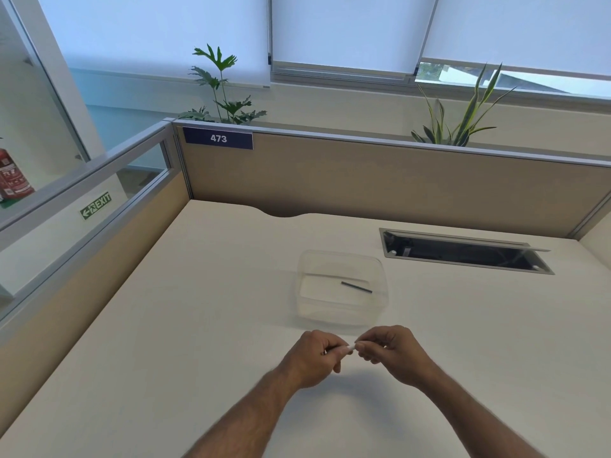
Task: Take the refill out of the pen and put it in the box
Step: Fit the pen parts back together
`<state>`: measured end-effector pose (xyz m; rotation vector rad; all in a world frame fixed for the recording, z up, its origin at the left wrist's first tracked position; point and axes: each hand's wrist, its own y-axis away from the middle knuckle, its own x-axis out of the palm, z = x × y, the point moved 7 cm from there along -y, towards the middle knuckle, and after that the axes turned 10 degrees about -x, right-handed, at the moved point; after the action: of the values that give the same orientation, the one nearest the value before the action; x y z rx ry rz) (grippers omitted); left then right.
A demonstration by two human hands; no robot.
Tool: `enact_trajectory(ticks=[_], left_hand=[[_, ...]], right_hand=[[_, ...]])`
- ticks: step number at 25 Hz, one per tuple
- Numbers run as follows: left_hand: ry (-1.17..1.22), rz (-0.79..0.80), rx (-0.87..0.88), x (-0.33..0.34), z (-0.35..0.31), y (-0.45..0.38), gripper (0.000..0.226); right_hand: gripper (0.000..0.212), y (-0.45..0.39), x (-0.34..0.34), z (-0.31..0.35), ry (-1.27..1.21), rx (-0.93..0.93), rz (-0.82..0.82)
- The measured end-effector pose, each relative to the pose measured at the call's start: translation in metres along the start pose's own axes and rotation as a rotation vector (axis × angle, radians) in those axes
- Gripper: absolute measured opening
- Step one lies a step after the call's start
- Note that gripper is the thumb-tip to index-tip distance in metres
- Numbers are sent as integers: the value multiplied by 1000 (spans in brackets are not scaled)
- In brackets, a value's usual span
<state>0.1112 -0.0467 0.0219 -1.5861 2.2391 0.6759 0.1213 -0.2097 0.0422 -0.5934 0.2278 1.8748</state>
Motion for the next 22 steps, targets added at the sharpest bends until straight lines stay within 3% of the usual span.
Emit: enact_trajectory(ticks=[3, 8, 16, 19, 22], left_hand=[[-13, 31, 0, -1, -1, -1, 38], [1, 47, -13, -2, -2, -3, 22], [43, 264, -86, 2, -1, -1, 33], [-26, 223, -57, 0, -3, -2, 29], [-70, 67, -22, -8, -9, -6, 18]], right_hand=[[16, 1, 1, -3, -50, 18, -59], [17, 2, 2, 0, -100, -9, -20], [18, 4, 8, 9, 74, -107, 64], [29, 4, 10, 9, 105, -106, 43], [51, 2, 13, 3, 27, 47, -1]])
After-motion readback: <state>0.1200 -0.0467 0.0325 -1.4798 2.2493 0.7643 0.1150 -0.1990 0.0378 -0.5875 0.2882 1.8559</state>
